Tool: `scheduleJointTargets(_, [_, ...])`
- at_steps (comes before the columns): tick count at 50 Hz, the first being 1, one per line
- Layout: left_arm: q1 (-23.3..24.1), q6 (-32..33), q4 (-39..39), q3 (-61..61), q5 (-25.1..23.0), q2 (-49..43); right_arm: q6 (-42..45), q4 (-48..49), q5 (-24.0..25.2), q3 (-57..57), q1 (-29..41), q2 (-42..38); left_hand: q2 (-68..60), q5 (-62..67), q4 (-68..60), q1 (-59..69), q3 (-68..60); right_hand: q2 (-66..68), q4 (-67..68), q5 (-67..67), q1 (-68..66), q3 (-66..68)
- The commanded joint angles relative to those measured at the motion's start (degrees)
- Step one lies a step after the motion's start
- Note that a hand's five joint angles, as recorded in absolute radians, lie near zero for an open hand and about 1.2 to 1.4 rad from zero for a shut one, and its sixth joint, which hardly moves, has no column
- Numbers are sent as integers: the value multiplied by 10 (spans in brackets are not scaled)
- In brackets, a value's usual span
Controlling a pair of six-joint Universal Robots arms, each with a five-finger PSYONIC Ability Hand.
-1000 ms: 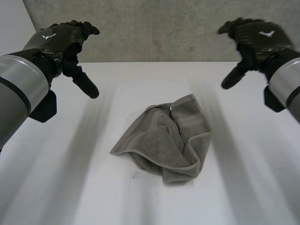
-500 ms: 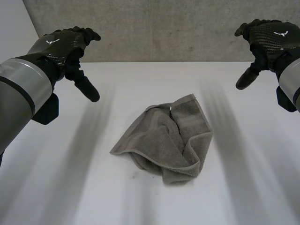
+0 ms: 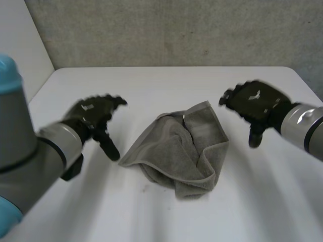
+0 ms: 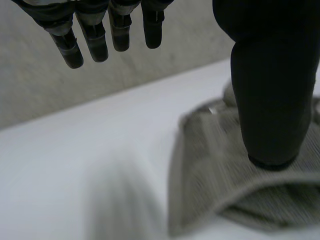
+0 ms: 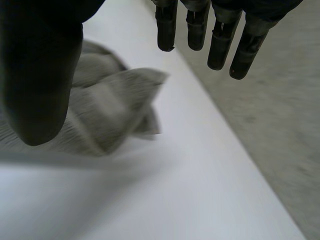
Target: Fold the towel.
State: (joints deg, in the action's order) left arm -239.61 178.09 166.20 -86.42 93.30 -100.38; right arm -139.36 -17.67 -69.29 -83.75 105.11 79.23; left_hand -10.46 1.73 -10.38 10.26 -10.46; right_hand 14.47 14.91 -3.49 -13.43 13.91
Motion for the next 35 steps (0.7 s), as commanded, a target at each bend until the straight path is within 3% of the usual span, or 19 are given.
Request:
scheduleJointTargets(1, [4,9,80,-65,-51,-58,52,32,85,-48,-12,-60,-33,20,-34,35,-33,3,-1,-13,-13,9])
scheduleJointTargets(7, [5,31,127,-94,-80,-100,54,61,100,-55,-11,-107,-76,64,-77,78,-76,65,61,-75,-76,71])
scheduleJointTargets(15, [7,42,213,-98,-86,-152,55,120,99,-52,-7,-168,-139,126,-139,141,-139,150,145,-159,-160,155])
scheduleJointTargets(19, [15,43,258,-91,-86,-174,49,165,95,-44,-3,-182,-204,192,-205,206,-204,265,261,-275,-275,271])
scheduleJointTargets(20, [20,44,285,-87,-86,-185,48,178,93,-41,-2,-184,-271,258,-272,273,-271,347,343,-357,-358,353])
scheduleJointTargets(21, [24,44,310,-79,-87,-193,48,178,93,-41,-2,-184,-348,336,-349,350,-348,348,344,-358,-358,354])
scheduleJointTargets(22, [24,44,310,-79,-87,-193,45,191,92,-32,-1,-187,-349,336,-350,351,-349,483,479,-493,-493,489])
scheduleJointTargets(23, [27,44,336,-68,-87,-201,44,200,88,-20,2,-190,-451,438,-451,453,-451,654,649,-663,-664,659])
scheduleJointTargets(24, [29,44,358,-54,-87,-209,44,200,88,-20,2,-190,-593,581,-594,595,-593,655,651,-665,-666,661])
scheduleJointTargets(25, [29,44,358,-54,-87,-209,42,205,85,-5,6,-194,-595,582,-595,597,-595,655,651,-665,-666,661])
scheduleJointTargets(26, [31,44,373,-37,-87,-215,42,205,85,-5,6,-194,-694,682,-695,696,-694,655,651,-665,-666,661])
scheduleJointTargets(29, [31,45,395,18,-74,-219,29,207,67,52,19,-200,-695,683,-696,697,-695,655,651,-665,-666,661])
scheduleJointTargets(33, [27,49,404,88,-48,-208,-6,228,-15,191,29,-192,-695,683,-696,697,-695,655,651,-665,-666,661])
scheduleJointTargets(34, [21,49,409,122,-17,-194,-7,229,-16,191,29,-192,-695,683,-696,697,-695,655,651,-665,-666,661])
scheduleJointTargets(35, [21,49,409,122,-16,-194,-34,260,-52,232,30,-183,-695,683,-696,697,-695,655,651,-665,-666,661])
